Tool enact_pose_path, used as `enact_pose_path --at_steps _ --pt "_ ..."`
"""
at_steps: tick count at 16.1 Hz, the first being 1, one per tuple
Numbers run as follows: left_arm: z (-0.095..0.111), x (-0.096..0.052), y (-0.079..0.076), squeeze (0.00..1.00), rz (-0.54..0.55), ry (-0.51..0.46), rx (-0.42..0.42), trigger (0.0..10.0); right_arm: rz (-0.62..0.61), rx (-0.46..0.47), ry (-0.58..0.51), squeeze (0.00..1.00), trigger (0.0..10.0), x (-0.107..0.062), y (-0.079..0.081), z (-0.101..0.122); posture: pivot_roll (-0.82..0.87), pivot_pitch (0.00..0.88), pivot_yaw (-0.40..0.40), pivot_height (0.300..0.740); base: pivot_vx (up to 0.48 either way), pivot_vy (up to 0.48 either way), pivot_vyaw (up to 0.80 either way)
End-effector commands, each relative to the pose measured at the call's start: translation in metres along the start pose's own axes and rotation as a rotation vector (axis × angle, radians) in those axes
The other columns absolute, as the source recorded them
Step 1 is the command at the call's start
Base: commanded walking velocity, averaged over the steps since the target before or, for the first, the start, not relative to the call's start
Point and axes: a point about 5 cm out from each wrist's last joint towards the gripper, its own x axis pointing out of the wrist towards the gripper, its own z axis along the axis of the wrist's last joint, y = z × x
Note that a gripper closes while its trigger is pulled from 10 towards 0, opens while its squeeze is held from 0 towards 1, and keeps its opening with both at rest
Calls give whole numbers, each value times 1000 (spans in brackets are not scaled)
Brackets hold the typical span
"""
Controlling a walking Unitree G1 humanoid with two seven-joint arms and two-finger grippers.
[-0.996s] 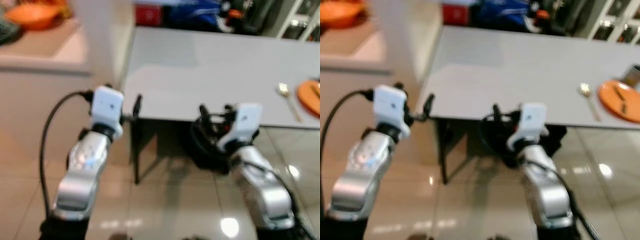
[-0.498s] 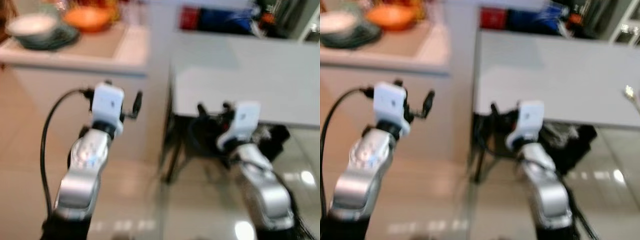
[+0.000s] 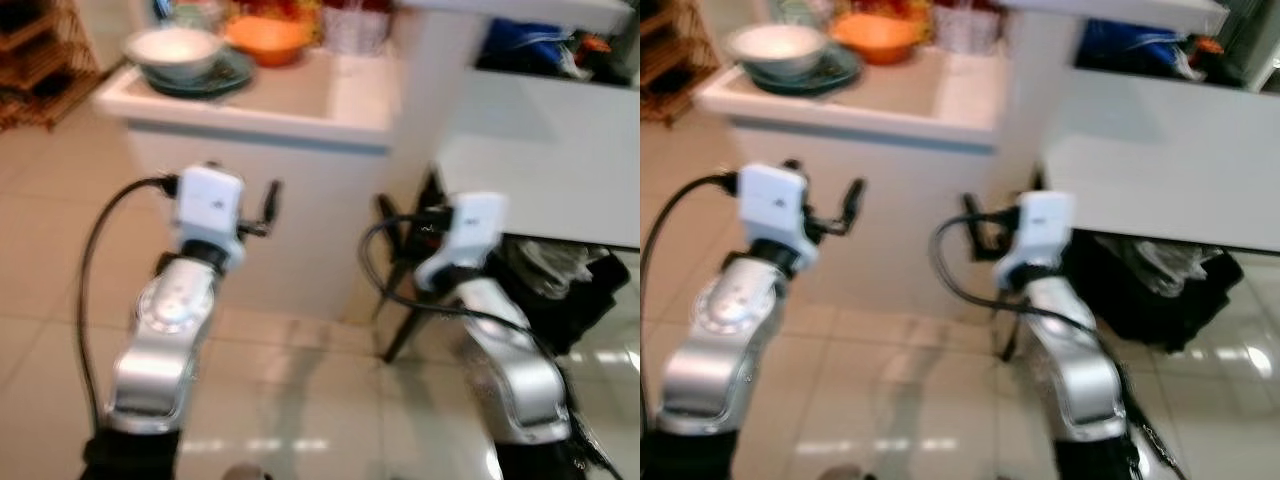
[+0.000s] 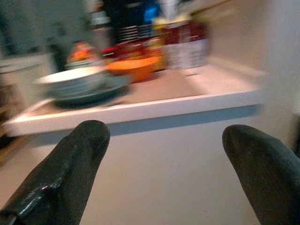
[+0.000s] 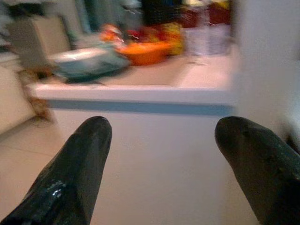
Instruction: Setting the table
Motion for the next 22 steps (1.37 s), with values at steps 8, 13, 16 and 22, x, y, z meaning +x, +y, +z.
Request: enact_pose_path --at_steps 8,13,16,22 --pt "11 9 -14 0 -69 -11 -28 10000 -128 -2 -25 0 10000 2 -26 13 84 48 -40 740 240 0 0" --pt "14 11 -11 0 -67 -23 -9 10000 -125 -23 -37 0 10000 5 -25 17 80 53 -40 740 480 0 0" --pt "13 10 -14 0 -77 -22 -3 10000 -145 -42 -42 0 10000 5 -33 18 88 57 -37 740 480 0 0" --pt "-8 -15 11 0 32 27 29 10000 -133 -170 -82 0 10000 -9 -47 24 91 64 -73 740 480 0 0"
